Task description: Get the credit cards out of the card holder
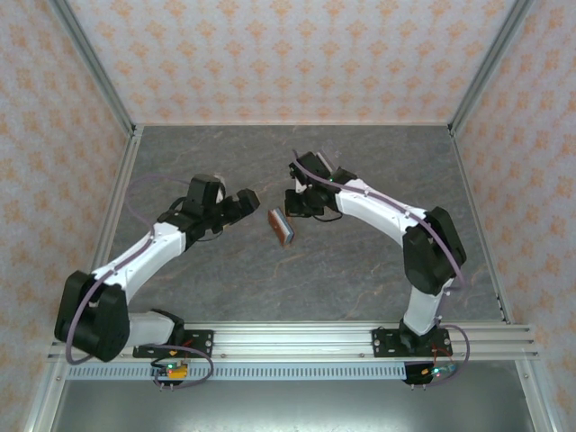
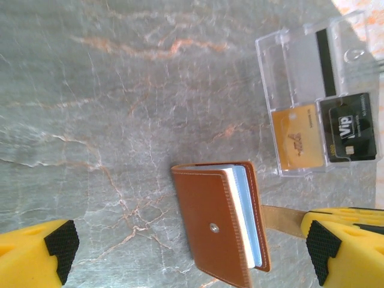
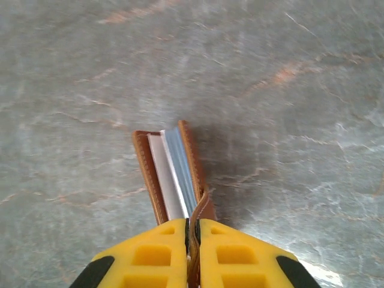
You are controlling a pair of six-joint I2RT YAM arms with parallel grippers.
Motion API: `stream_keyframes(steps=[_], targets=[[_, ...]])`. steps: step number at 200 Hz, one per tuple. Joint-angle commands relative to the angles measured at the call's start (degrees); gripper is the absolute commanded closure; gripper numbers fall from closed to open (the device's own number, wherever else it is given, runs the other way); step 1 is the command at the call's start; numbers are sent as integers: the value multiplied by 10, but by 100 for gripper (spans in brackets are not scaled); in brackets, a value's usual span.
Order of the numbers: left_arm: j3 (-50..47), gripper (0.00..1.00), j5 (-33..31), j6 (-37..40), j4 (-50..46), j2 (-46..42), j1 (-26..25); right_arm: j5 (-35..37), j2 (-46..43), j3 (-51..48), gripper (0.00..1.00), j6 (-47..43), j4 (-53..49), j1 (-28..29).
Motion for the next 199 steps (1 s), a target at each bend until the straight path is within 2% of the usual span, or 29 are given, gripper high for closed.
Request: stream_keyframes(steps=[1,46,83,114,157,199], targets=[[0,0,-53,22,-42,-29,6,-7,0,8,90,-5,22,9],[-7,0,-44,35,-35,-35,7,28,2,3,91,5,35,16],[-6,0,-18,39,-19,-22,7,9,0,1,90,8,51,16],[-6,4,-3,37,-14,-4,6,31,7,4,91,15,42,16],[-3,19,31,26,3,39,4,125,21,6,91,33,0,14],[17,39,57,20,21,93,-15,140,37,-18,92,60,-8,-4]])
